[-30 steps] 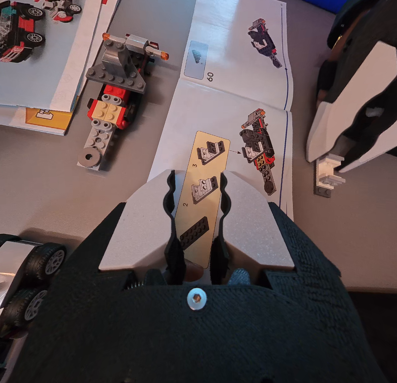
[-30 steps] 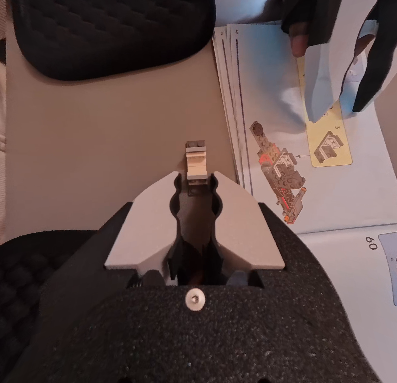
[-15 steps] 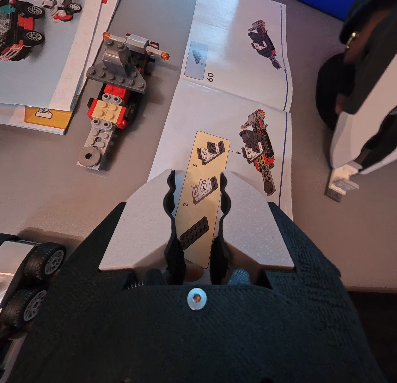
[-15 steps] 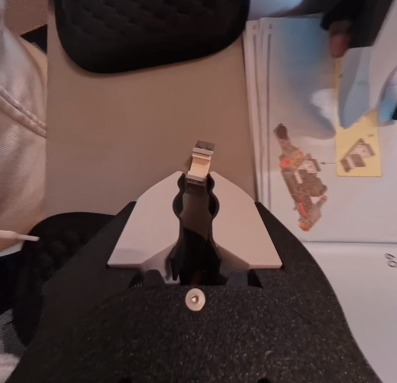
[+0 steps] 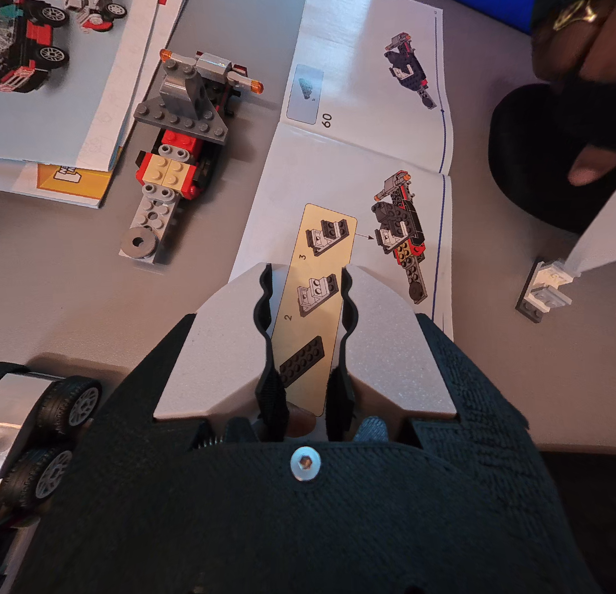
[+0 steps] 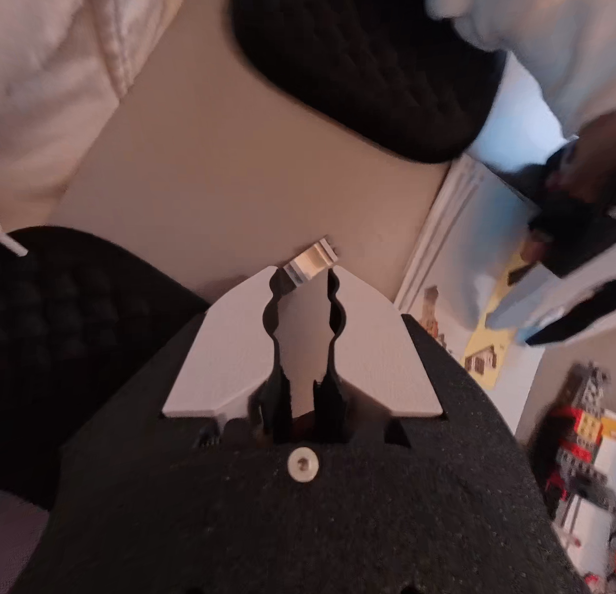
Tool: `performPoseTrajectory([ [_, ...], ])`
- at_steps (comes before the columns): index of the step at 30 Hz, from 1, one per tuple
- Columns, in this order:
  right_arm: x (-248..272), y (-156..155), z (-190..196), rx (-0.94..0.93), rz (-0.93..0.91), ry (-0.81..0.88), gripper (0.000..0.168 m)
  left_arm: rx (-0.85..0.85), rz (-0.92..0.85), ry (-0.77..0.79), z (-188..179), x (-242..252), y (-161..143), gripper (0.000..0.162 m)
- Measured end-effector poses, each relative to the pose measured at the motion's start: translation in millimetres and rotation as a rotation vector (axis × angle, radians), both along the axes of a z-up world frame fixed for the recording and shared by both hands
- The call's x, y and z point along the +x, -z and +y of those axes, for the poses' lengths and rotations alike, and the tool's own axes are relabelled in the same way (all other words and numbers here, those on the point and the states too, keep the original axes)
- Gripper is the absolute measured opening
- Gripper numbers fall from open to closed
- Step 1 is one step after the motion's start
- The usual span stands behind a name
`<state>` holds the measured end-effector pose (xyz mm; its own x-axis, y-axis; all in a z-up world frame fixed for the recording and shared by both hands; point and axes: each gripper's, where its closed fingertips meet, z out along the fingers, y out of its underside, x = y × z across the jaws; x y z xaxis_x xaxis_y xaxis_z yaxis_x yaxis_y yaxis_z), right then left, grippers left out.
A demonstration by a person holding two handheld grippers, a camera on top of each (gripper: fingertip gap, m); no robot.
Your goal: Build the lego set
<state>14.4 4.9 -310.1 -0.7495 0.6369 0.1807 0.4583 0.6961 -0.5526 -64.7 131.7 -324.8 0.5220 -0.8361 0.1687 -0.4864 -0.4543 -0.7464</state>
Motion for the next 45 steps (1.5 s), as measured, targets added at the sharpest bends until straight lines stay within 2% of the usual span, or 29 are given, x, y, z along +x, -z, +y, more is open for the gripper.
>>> performPoseTrajectory([
  [4, 3.4, 13.5, 2.3, 0.118, -0.114, -0.12, 0.019, -0.002, -0.002, 0.0, -0.1, 0.1, 0.1, 0.04],
  [7, 0.4, 14.4, -3.0, 0.104, -0.119, -0.131, 0.01, -0.005, -0.005, 0.0, 0.2, -0.1, -0.1, 0.04],
  [10, -2.8, 13.0, -5.7, 0.092, -0.103, -0.061, 0.009, -0.007, -0.006, 0.0, -0.1, -0.2, -0.2, 0.04],
  [17, -1.9, 15.0, 1.8, 0.066, -0.163, 0.221, 0.01, -0.013, -0.011, 0.0, 0.1, -0.4, -0.4, 0.04],
  [22, -3.7, 10.7, 2.5, 0.04, -0.138, 0.269, 0.02, -0.012, -0.01, 0.0, 0.1, -0.3, -0.4, 0.04],
  [27, -2.4, 4.8, 2.7, 0.026, -0.107, 0.235, 0.022, -0.013, -0.011, 0.0, 0.1, -0.2, -0.4, 0.04],
  [31, -1.6, -2.4, -5.2, 0.04, -0.077, 0.128, 0.022, -0.01, -0.009, 0.0, -0.2, 0.0, -0.2, 0.04],
  [38, 2.0, -15.6, 5.4, 0.155, -0.143, 0.061, 0.022, -0.012, -0.011, 0.0, 0.3, -0.2, -0.1, 0.04],
  [45, -7.3, -6.4, -2.8, 0.124, -0.11, -0.078, 0.019, -0.014, -0.012, 0.0, 0.0, 0.2, -0.1, 0.04],
])
